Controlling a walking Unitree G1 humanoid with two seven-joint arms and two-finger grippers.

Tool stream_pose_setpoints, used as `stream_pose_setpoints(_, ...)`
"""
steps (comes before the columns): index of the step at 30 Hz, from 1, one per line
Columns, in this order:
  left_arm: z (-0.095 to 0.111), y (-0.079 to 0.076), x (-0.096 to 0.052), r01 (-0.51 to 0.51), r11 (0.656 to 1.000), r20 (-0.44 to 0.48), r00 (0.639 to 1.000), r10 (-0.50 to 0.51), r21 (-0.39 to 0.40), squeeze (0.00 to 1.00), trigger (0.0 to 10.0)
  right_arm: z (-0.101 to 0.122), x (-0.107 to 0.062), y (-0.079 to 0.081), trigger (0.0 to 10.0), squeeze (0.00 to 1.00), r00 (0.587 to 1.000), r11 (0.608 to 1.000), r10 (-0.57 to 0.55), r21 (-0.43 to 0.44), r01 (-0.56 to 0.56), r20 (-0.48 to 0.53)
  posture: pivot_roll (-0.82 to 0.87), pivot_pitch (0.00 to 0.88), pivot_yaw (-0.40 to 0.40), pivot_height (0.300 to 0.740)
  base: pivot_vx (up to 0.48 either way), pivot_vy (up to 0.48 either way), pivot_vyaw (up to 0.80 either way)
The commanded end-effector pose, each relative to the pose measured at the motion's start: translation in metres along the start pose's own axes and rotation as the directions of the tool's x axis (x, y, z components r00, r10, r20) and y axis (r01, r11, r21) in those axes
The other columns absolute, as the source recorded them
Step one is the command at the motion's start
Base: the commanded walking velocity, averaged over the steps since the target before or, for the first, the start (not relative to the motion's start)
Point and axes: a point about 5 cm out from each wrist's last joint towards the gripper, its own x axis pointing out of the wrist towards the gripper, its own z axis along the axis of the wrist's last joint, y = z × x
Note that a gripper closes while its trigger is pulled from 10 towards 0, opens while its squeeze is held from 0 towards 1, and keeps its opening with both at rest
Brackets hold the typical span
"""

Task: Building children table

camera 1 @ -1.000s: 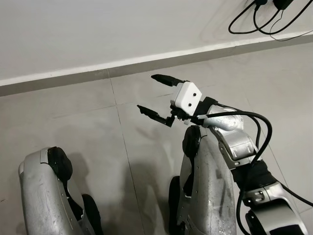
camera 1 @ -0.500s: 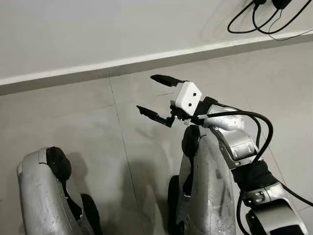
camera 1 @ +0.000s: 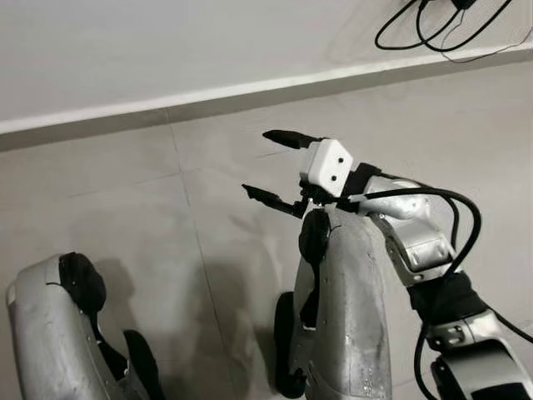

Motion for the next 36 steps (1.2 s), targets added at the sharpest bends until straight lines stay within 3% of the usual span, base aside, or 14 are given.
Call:
stream_pose_setpoints(1, -0.033, -0.004, -0.017, 0.000, 1.000, -0.119, 0.993, 0.000, -0.004, 0.00, 10.0, -0.002, -0.005, 0.004, 10.0, 0.00, 1.000, 1.000, 0.024, 0.017, -0.024, -0.002, -0.40, 0.542, -0.246, 0.300, 0.000, 0.000, 0.00)
stream_pose_setpoints(11, -0.051, -0.019, -0.033, -0.039, 0.999, -0.209, 0.977, 0.032, -0.030, 0.00, 10.0, 0.003, 0.001, -0.002, 10.0, 0.00, 0.997, 0.997, 0.076, 0.006, -0.076, 0.009, -0.43, 0.525, -0.291, 0.300, 0.000, 0.000, 0.00)
stream_pose_setpoints(22, -0.068, -0.008, -0.036, -0.107, 0.994, -0.330, 0.938, 0.103, 0.005, 0.00, 10.0, 0.006, 0.004, -0.004, 10.0, 0.00, 0.994, 0.994, 0.108, 0.007, -0.108, 0.020, -0.45, 0.531, -0.318, 0.300, 0.000, 0.000, 0.00)
stream_pose_setpoints(36, -0.099, -0.004, -0.060, -0.129, 0.989, -0.443, 0.885, 0.146, 0.068, 0.00, 10.0, 0.006, 0.010, -0.001, 10.0, 0.00, 0.993, 0.993, 0.113, 0.018, -0.113, 0.041, -0.43, 0.533, -0.312, 0.300, 0.000, 0.000, 0.00)
